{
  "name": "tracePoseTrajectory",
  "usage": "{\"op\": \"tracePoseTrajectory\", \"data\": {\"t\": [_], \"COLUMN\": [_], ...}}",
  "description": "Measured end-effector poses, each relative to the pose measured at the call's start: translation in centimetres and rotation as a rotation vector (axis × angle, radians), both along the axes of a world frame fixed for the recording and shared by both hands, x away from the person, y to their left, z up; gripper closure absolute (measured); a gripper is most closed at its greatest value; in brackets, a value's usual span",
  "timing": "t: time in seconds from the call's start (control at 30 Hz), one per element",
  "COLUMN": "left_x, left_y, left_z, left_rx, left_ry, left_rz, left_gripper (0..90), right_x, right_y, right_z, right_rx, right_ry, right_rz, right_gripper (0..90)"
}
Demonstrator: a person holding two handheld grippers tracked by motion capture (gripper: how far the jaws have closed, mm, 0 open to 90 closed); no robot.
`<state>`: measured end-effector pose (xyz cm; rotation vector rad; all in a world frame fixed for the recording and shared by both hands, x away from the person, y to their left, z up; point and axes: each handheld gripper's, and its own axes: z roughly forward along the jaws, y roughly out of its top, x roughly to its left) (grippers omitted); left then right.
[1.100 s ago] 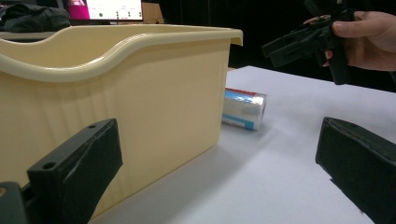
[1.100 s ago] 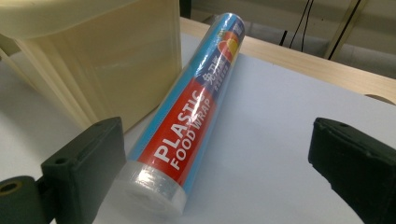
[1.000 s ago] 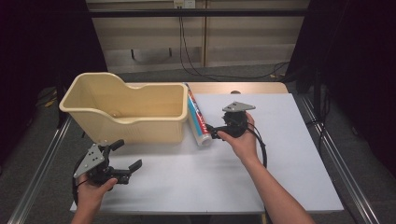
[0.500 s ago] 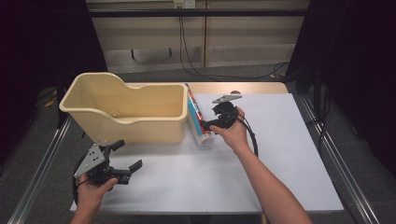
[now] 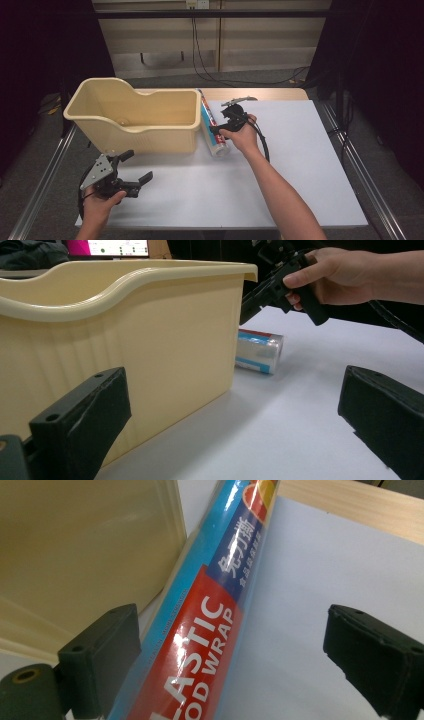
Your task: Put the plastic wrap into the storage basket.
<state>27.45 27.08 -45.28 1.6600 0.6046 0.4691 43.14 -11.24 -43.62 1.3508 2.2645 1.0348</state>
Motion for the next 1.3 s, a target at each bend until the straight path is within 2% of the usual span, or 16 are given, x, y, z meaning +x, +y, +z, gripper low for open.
{"op": "tracePoseTrajectory", "data": {"t": [0.1,0.17,0.4,0.47,0.5,0.6,0.7,0.87,0.9,0.97,1.0,1.03,1.2,1.23,1.27,1.3], "left_x": [0.0,0.0,0.0,0.0,0.0,0.0,-0.1,-0.1,-0.1,-0.1,-0.1,-0.1,-0.2,-0.2,-0.2,-0.3], "left_y": [0.1,0.0,0.1,0.1,0.1,0.2,0.3,0.3,0.3,0.3,0.3,0.3,0.5,0.6,0.6,0.6], "left_z": [0.0,-0.1,0.0,-0.1,-0.1,-0.1,-0.1,-0.1,-0.1,-0.1,-0.1,-0.1,-0.1,-0.1,-0.1,-0.1], "left_rx": [0.000,0.000,0.003,0.005,0.007,0.007,0.010,0.007,0.009,0.018,0.023,0.023,0.018,0.019,0.018,0.013], "left_ry": [0.001,0.004,0.004,0.005,0.004,0.003,0.001,0.004,0.004,0.006,0.006,0.006,0.006,0.005,0.005,0.007], "left_rz": [0.002,0.002,0.001,0.004,0.005,0.006,0.008,0.010,0.010,0.007,0.008,0.008,0.013,0.014,0.014,0.016], "left_gripper": [0.3,0.3,0.3,0.3,0.3,0.3,0.3,0.4,0.4,0.4,0.3,0.3,0.4,0.4,0.4,0.5], "right_x": [0.3,0.7,1.5,1.7,1.8,1.9,1.9,2.1,2.2,2.3,2.3,2.3,2.1,1.9,1.9,1.4], "right_y": [0.3,0.6,1.4,1.7,1.9,2.0,2.3,2.0,1.8,1.6,1.1,0.9,-0.2,-0.8,-0.8,-2.0], "right_z": [-0.3,-0.9,-1.6,-1.8,-1.8,-2.0,-2.2,-2.3,-2.1,-2.0,-1.7,-1.7,-1.1,-0.6,-0.6,1.0], "right_rx": [0.001,0.011,0.023,0.019,0.018,0.021,0.003,0.033,0.043,0.052,0.075,0.083,0.070,0.059,0.059,0.020], "right_ry": [0.007,0.025,0.067,0.086,0.111,0.128,0.146,0.196,0.217,0.227,0.249,0.253,0.277,0.257,0.257,0.184], "right_rz": [0.000,0.009,0.013,0.016,0.009,0.028,0.024,0.002,-0.017,-0.026,-0.052,-0.056,-0.061,-0.068,-0.068,-0.059], "right_gripper": [8.5,11.5,12.6,14.1,14.7,22.5,25.4,26.5,27.9,28.6,30.3,30.9,33.3,39.2,39.2,88.8]}}
